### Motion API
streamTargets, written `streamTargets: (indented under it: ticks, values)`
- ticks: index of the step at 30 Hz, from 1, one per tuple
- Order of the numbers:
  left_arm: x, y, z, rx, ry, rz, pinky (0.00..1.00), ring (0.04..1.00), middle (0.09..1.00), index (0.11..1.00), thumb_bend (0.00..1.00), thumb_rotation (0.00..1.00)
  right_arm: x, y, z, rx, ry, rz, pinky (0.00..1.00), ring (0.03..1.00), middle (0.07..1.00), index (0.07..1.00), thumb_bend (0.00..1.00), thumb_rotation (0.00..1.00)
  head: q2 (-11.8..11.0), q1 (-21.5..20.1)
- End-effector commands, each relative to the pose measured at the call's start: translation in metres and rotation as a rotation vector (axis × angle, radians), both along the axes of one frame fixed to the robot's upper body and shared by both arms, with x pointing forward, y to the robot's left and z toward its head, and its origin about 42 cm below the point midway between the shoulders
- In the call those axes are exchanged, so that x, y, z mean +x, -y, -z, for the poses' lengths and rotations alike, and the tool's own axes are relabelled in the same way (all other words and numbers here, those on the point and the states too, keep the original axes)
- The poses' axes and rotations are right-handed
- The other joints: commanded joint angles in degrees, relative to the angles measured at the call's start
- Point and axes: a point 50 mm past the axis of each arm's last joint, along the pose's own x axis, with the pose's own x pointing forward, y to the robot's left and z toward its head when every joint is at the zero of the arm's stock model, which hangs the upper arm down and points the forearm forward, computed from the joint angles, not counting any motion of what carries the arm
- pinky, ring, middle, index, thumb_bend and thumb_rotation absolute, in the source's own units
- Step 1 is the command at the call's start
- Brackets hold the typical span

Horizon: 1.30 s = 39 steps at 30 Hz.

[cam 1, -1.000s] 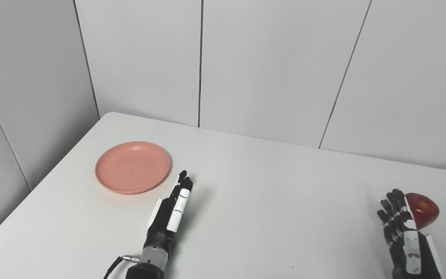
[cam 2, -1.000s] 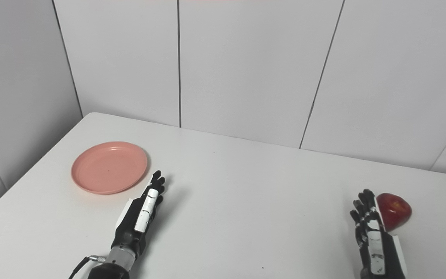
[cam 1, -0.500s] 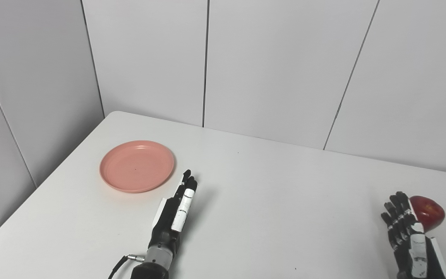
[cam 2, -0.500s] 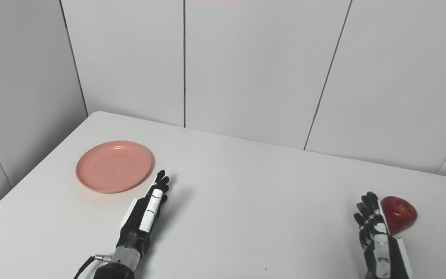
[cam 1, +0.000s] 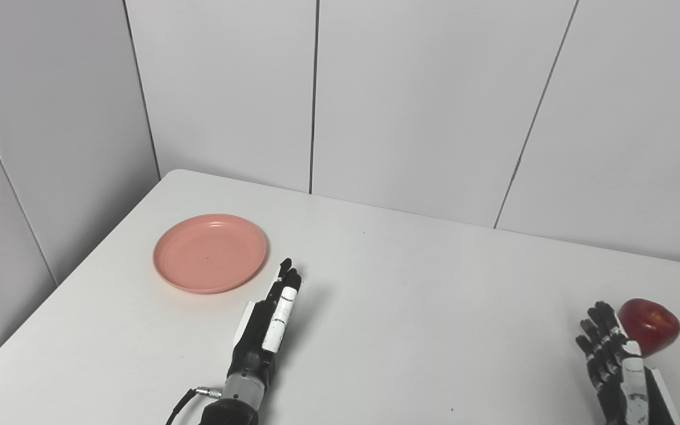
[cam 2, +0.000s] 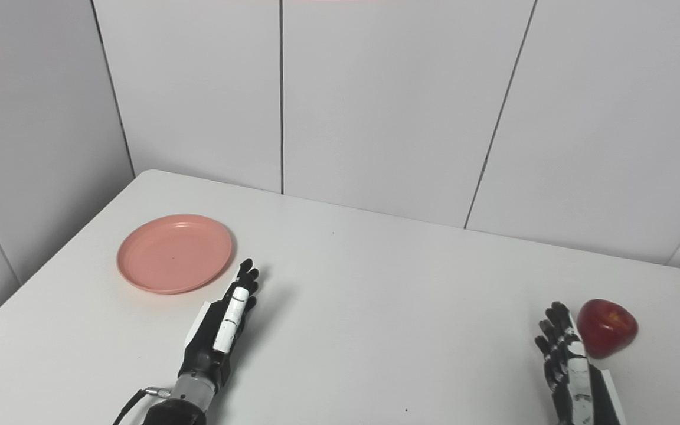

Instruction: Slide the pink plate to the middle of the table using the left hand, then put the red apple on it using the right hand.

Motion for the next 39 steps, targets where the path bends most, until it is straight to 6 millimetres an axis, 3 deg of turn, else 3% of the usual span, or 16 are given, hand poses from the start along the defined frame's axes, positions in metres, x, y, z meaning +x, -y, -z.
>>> streamTargets:
  ticks: [1,4,9,13,20,22,29,30,34,39]
  values:
    - [-0.006,0.009,0.005,-0.014,-0.036,0.005,1.00,1.000,1.000,1.000,0.72,1.00,-0.009,0.006,0.018,0.015,-0.076,0.010,1.00,1.000,1.000,0.993,0.83,1.00,-0.23,1.31]
    - [-0.006,0.013,-0.010,-0.037,0.021,0.017,1.00,1.000,1.000,1.000,0.68,1.00,-0.009,0.008,0.018,0.019,-0.085,0.005,1.00,1.000,1.000,0.995,0.80,1.00,-1.11,2.61]
    - [-0.003,0.019,-0.040,-0.050,0.130,0.030,1.00,1.000,1.000,1.000,0.74,1.00,-0.009,0.011,0.019,0.039,-0.093,0.006,1.00,1.000,0.999,0.992,0.78,1.00,-1.85,3.61]
    - [0.003,0.019,-0.051,-0.056,0.166,0.019,1.00,1.000,1.000,1.000,0.79,1.00,-0.009,0.014,0.021,0.045,-0.096,0.016,1.00,0.995,0.991,0.986,0.80,0.99,-2.60,3.42]
    - [0.028,0.009,-0.088,-0.093,0.340,-0.005,1.00,1.000,0.996,0.979,0.77,0.99,-0.005,0.021,0.027,0.035,-0.095,0.025,0.93,0.963,0.963,0.969,0.82,0.98,-3.75,4.25]
    - [0.034,0.003,-0.098,-0.052,0.392,-0.003,0.96,0.960,0.958,0.949,0.79,1.00,-0.005,0.021,0.027,0.033,-0.097,0.027,0.92,0.958,0.958,0.967,0.83,0.97,-3.75,4.25]
    - [0.053,-0.031,-0.124,-0.004,0.484,0.004,0.84,0.822,0.825,0.838,0.83,1.00,-0.004,0.015,0.032,0.026,-0.101,0.021,0.93,0.958,0.953,0.970,0.83,0.96,-5.90,1.82]
    - [0.056,-0.037,-0.126,0.005,0.500,0.004,0.81,0.799,0.807,0.817,0.88,0.97,-0.005,0.015,0.032,0.025,-0.099,0.023,0.93,0.956,0.948,0.971,0.84,0.95,-5.90,1.82]
    - [0.077,-0.070,-0.127,0.091,0.585,0.062,0.73,0.777,0.799,0.816,0.91,0.95,-0.007,0.013,0.032,0.025,-0.094,0.025,0.92,0.946,0.935,0.972,0.84,0.93,-5.86,1.25]
    - [0.100,-0.108,-0.135,0.181,0.644,0.001,0.70,0.755,0.782,0.813,0.92,0.95,-0.008,0.013,0.030,0.039,-0.087,0.024,0.91,0.943,0.932,0.980,0.84,0.90,-5.33,1.12]
